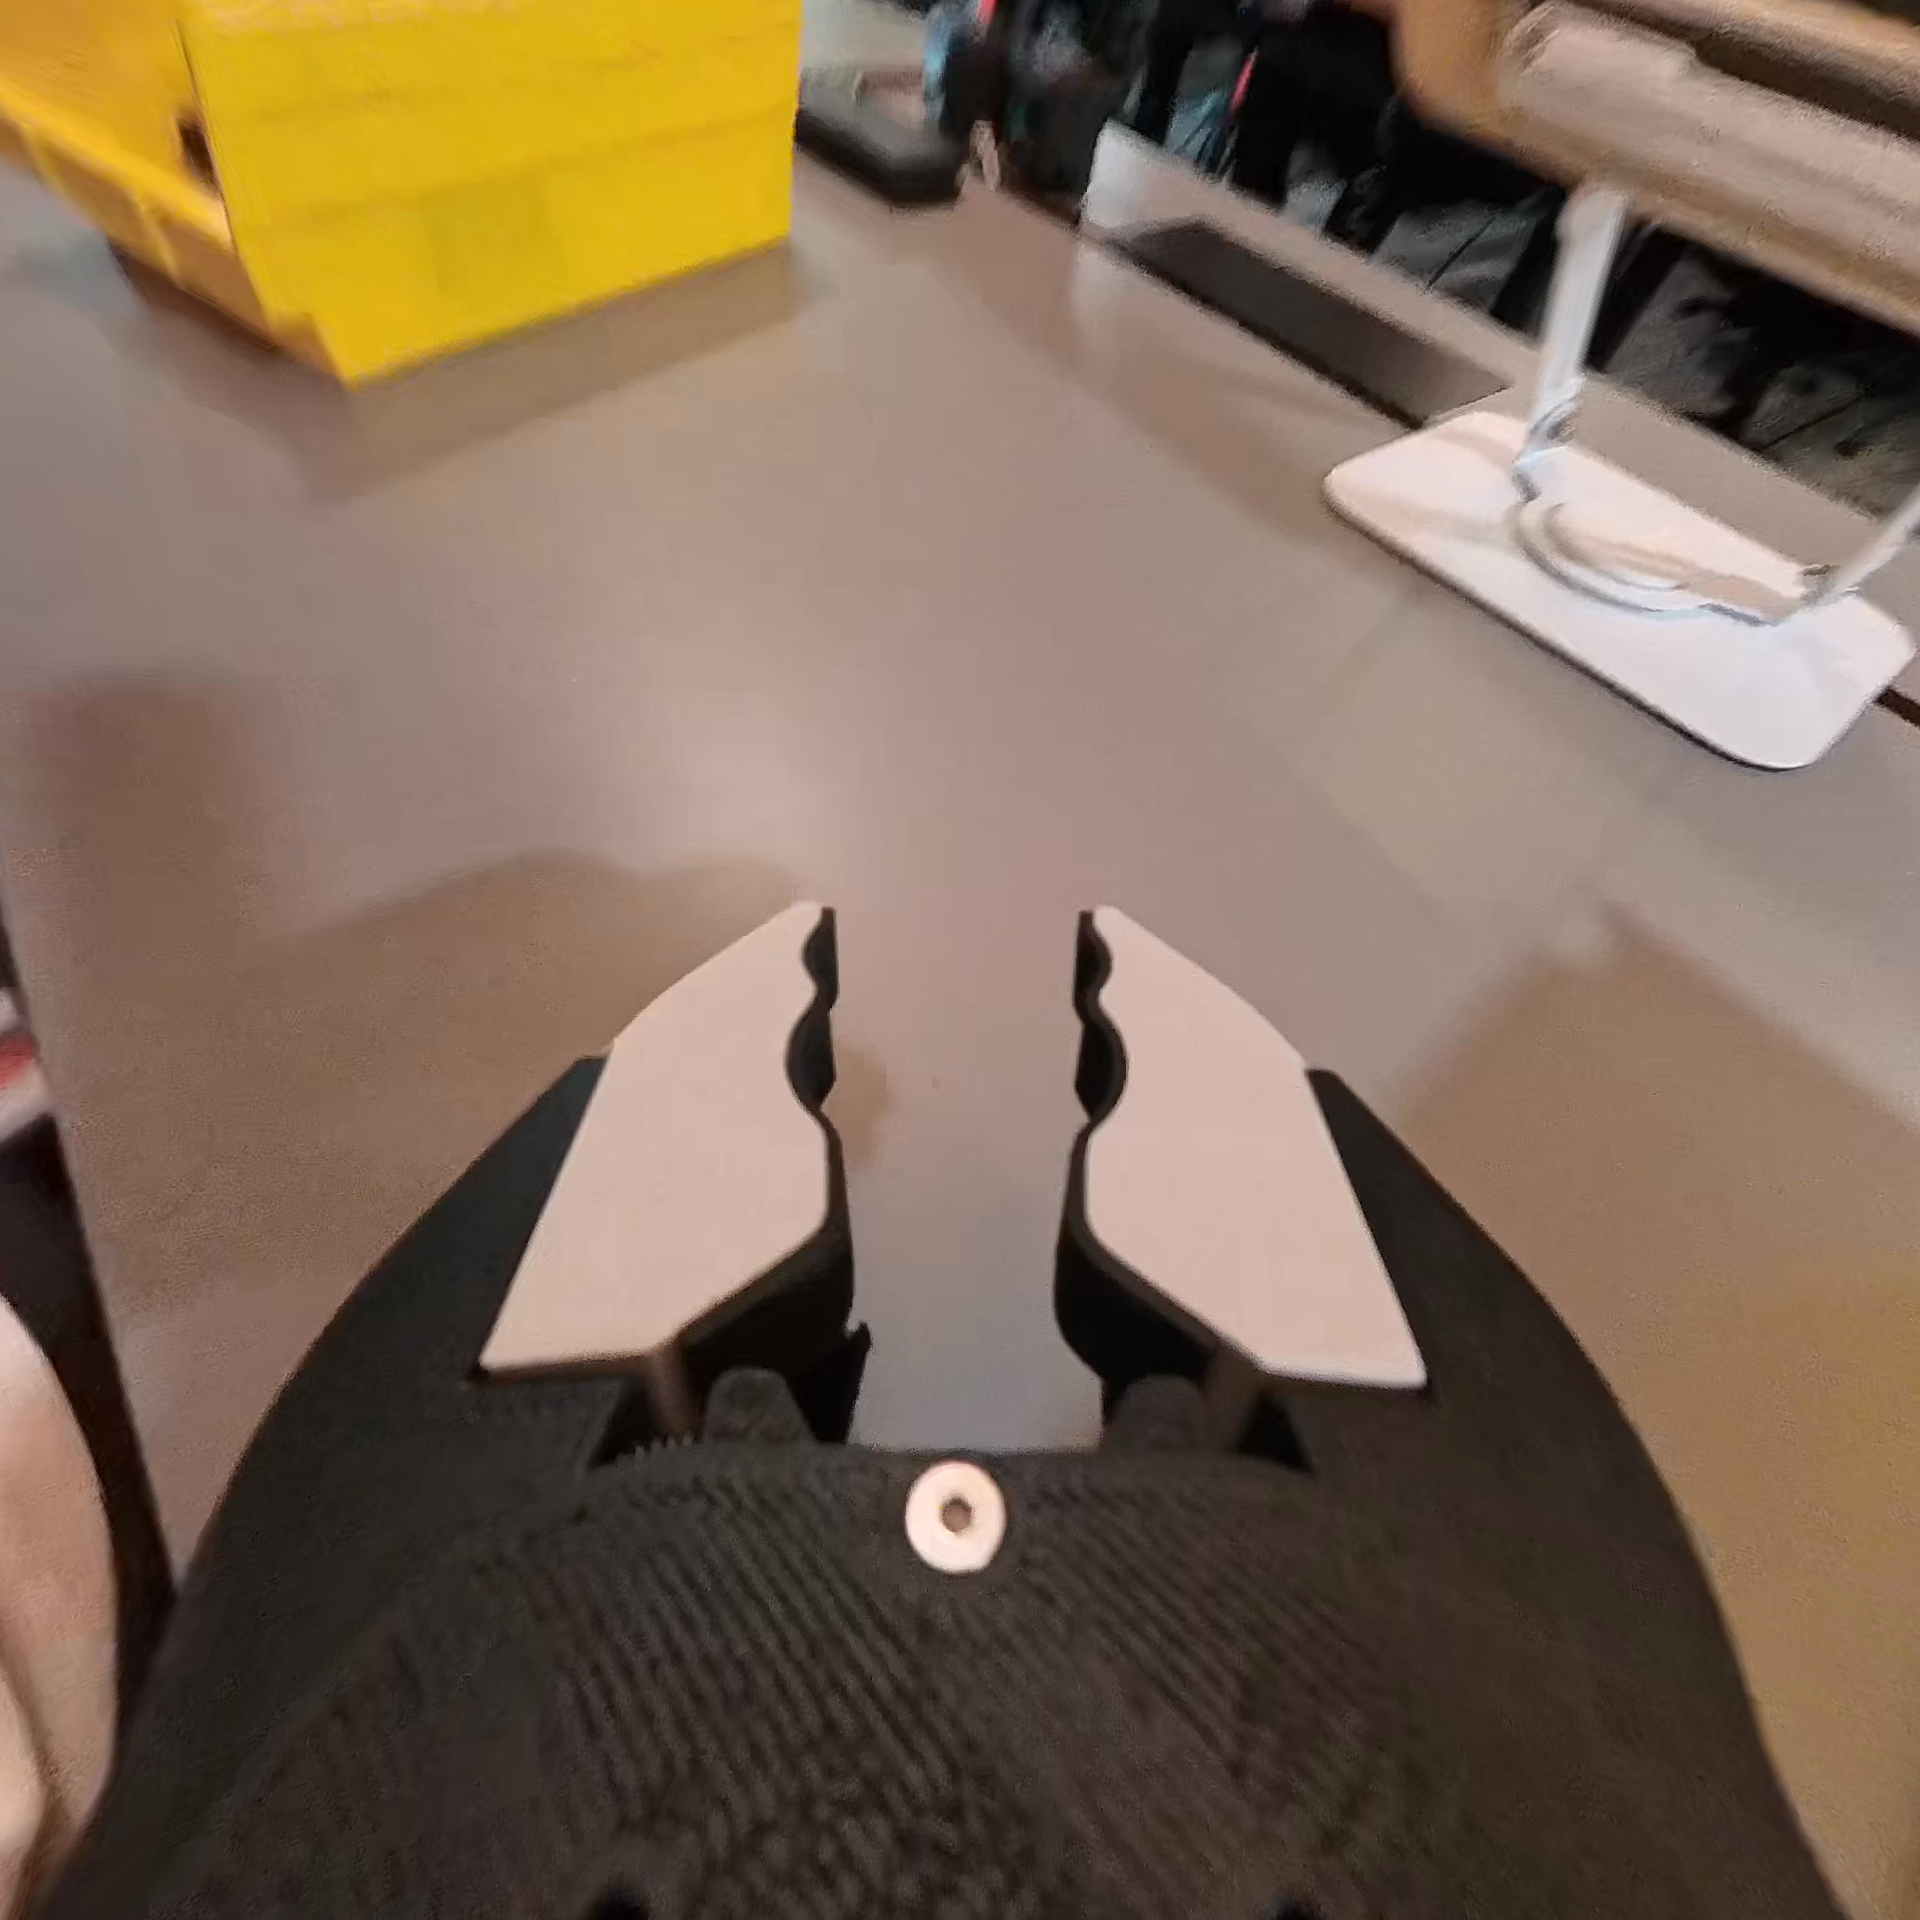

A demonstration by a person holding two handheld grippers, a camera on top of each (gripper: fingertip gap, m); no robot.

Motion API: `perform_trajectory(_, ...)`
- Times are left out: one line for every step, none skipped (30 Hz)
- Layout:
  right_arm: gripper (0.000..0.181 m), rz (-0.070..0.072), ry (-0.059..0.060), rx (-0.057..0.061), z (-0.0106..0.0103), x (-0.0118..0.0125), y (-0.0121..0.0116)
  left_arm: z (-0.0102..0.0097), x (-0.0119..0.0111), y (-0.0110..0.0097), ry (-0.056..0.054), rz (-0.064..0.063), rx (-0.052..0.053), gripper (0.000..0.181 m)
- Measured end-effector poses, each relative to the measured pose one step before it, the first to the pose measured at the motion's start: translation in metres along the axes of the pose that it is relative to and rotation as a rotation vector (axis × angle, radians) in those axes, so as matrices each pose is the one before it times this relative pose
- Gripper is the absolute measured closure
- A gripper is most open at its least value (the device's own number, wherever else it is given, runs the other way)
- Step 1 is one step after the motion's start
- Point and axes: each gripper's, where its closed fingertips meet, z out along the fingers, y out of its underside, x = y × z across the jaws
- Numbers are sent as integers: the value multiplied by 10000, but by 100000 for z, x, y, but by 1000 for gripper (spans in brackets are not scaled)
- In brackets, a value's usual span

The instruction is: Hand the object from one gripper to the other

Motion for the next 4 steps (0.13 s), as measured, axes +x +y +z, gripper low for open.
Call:
perform_trajectory(137,286,103,636,-643,76,-1073,1909,1446,-24,599,-570,419,168)
perform_trajectory(137,87,14,728,-665,-132,-1357,1840,1370,344,757,-696,443,169)
perform_trajectory(136,-156,25,742,-621,-195,-1456,1702,1024,605,744,-879,487,169)
perform_trajectory(136,-404,28,659,-547,-254,-1353,1472,662,832,695,-931,475,169)
